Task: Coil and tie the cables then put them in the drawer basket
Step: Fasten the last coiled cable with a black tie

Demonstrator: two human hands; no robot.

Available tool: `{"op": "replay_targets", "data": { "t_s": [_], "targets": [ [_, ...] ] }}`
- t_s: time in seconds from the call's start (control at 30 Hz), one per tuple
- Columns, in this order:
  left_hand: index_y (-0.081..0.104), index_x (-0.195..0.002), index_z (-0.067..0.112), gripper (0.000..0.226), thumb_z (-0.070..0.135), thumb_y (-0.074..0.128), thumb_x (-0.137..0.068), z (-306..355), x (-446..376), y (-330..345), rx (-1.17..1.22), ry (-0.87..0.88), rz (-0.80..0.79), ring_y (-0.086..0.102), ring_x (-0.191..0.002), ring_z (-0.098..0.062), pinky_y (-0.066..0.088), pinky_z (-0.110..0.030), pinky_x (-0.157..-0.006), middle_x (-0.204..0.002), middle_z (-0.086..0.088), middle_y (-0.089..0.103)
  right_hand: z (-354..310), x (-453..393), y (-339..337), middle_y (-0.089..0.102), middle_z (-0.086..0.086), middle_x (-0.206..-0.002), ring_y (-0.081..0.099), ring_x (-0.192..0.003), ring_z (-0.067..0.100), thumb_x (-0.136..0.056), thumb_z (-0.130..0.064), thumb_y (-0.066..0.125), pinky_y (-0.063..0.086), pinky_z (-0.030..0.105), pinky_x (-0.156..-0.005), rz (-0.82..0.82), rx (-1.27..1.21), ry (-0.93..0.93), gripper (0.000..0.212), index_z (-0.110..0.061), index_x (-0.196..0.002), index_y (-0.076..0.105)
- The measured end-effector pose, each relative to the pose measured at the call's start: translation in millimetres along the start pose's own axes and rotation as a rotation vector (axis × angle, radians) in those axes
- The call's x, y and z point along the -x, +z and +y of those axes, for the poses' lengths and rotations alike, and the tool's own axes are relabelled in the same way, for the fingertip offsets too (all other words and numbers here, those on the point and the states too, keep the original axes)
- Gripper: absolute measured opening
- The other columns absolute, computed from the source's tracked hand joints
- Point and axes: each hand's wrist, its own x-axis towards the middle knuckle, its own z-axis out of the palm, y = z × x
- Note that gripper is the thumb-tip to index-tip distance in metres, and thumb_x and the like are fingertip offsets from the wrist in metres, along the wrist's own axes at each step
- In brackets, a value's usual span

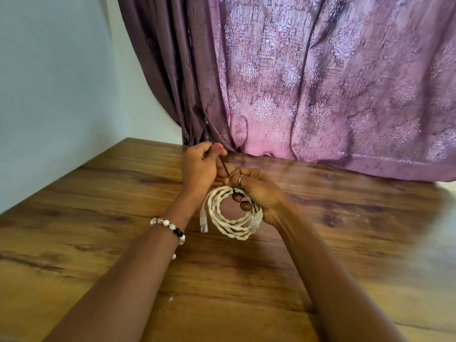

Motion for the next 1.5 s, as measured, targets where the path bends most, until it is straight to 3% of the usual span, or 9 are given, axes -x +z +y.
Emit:
{"op": "replay_targets", "data": {
  "t_s": [0.23, 0.3, 0.5, 0.63, 0.73, 1.03, 1.1, 1.27, 1.5],
  "targets": [
    [0.071, -0.098, 0.014, 0.033, 0.039, 0.071, -0.076, 3, 14, -1, 0.044, -0.324, -0.573, 0.070, -0.080, -0.019, 0.057, -0.036, -0.077, -0.090, -0.006, 0.074, -2, 1, -10, 0.057, 0.004, -0.062, 0.045, -0.043, 0.008, -0.087, 0.001, 0.049, 0.025, 0.015, -0.038, 0.191, -0.155, 0.035, 0.025, -0.015, -0.071, 0.059],
    [0.070, -0.105, 0.006, 0.037, 0.027, 0.073, -0.075, 2, 20, 3, 0.124, -0.306, -0.556, 0.070, -0.070, -0.022, 0.057, -0.041, -0.069, -0.094, -0.013, 0.073, -1, 2, -11, 0.057, 0.001, -0.058, 0.049, -0.047, 0.008, -0.086, 0.005, 0.045, 0.030, 0.016, -0.039, 0.241, -0.142, 0.012, 0.029, -0.015, -0.071, 0.060],
    [0.073, -0.085, 0.011, 0.010, 0.014, 0.076, -0.076, 8, 27, 11, 0.210, -0.283, -0.357, 0.048, -0.040, -0.006, 0.033, -0.017, -0.038, -0.070, -0.008, 0.070, -2, 4, -10, 0.064, 0.018, -0.062, 0.061, -0.046, 0.022, -0.082, 0.014, 0.055, 0.047, 0.023, -0.039, 0.275, -0.413, -0.073, 0.015, 0.004, -0.076, 0.064],
    [0.071, -0.074, 0.009, 0.006, 0.005, 0.076, -0.075, 7, 29, 12, 0.241, -0.304, -0.329, 0.042, -0.036, -0.004, 0.034, -0.017, -0.038, -0.053, 0.001, 0.065, 2, -3, -14, 0.067, 0.020, -0.076, 0.064, -0.065, 0.029, -0.083, 0.000, 0.066, 0.057, 0.041, -0.065, 0.251, -0.495, -0.057, 0.012, 0.005, -0.094, 0.068],
    [0.072, -0.075, 0.010, 0.009, 0.004, 0.078, -0.073, 8, 30, 12, 0.217, -0.361, -0.344, 0.042, -0.035, -0.002, 0.037, -0.016, -0.038, -0.053, 0.005, 0.066, 3, -7, -19, 0.064, 0.016, -0.076, 0.061, -0.062, 0.024, -0.082, -0.002, 0.067, 0.055, 0.033, -0.059, 0.284, -0.530, -0.060, 0.025, 0.009, -0.104, 0.063],
    [0.074, -0.063, 0.021, 0.015, 0.013, 0.078, -0.074, 14, 31, 17, 0.072, -0.339, -0.340, 0.055, -0.065, -0.014, 0.034, -0.021, -0.050, -0.069, 0.002, 0.072, -7, -8, -31, 0.056, 0.008, -0.064, 0.057, -0.058, 0.019, -0.090, 0.005, 0.050, 0.059, 0.037, -0.064, 0.223, -0.827, -0.219, 0.016, -0.006, -0.081, 0.055],
    [0.076, -0.070, 0.018, 0.009, 0.013, 0.075, -0.078, 16, 33, 22, 0.064, -0.289, -0.388, 0.052, -0.062, -0.017, 0.031, -0.021, -0.048, -0.075, -0.005, 0.071, -10, -8, -33, 0.054, 0.005, -0.061, 0.053, -0.055, 0.016, -0.091, 0.004, 0.050, 0.056, 0.029, -0.054, 0.271, -0.838, -0.191, 0.014, -0.008, -0.084, 0.054],
    [0.069, -0.067, 0.015, 0.019, 0.010, 0.066, -0.085, 21, 38, 26, -0.018, -0.225, -0.526, 0.029, -0.036, -0.009, 0.018, -0.015, -0.041, -0.037, 0.008, 0.049, -17, -6, -41, 0.048, 0.002, -0.056, 0.044, -0.045, 0.013, -0.090, 0.011, 0.038, 0.030, 0.015, -0.035, 0.287, -0.693, -0.106, 0.024, -0.008, -0.080, 0.051],
    [0.063, -0.050, 0.023, 0.037, 0.014, 0.062, -0.086, 28, 40, 22, -0.076, -0.303, -0.683, 0.031, -0.040, -0.011, 0.018, -0.016, -0.043, -0.074, -0.016, 0.070, -24, -9, -45, 0.036, 0.004, -0.056, 0.036, -0.040, 0.012, -0.075, 0.017, 0.021, 0.018, 0.012, -0.035, 0.386, -0.460, -0.020, 0.036, -0.007, -0.073, 0.048]
  ]
}}
